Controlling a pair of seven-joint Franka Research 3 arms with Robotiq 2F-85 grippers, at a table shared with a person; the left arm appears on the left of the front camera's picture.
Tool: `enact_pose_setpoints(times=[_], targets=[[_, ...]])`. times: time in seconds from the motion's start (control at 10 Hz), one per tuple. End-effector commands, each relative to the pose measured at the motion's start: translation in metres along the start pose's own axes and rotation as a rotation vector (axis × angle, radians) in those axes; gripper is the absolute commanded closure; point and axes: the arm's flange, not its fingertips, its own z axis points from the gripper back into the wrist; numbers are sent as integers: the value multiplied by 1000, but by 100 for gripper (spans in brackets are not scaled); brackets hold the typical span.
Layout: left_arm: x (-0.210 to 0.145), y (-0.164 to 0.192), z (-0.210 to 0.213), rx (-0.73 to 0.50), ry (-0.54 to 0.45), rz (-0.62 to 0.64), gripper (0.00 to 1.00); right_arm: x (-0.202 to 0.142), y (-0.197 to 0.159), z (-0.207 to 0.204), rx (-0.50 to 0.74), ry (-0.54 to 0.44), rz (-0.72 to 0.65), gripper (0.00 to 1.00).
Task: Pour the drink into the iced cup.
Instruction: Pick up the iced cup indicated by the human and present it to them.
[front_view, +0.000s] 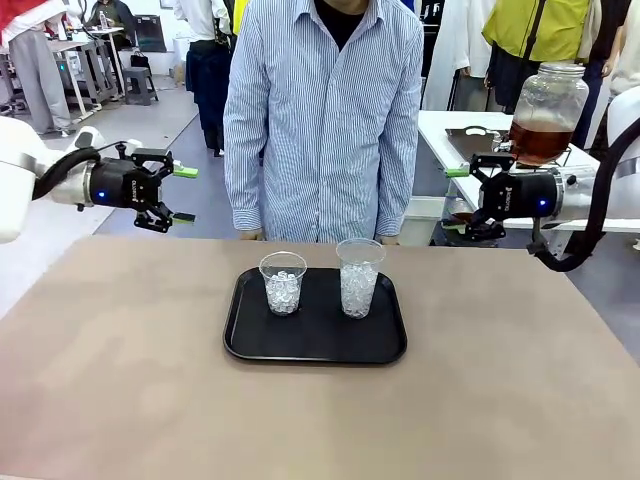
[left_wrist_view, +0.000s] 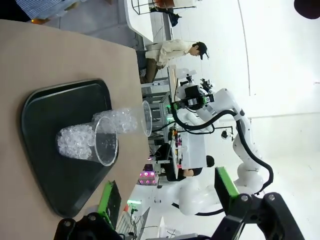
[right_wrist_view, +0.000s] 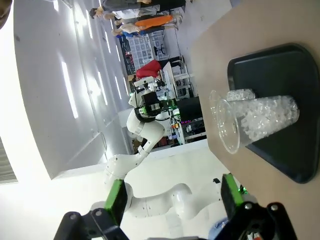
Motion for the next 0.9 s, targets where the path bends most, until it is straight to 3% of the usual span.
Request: enact_pose_setpoints(times=[0.0,0.8], targets=[[1,1,0,9,-9,-1,0,1,1,1,-3,-9,2,0],[1,1,0,9,-9,-1,0,1,1,1,-3,-9,2,0]])
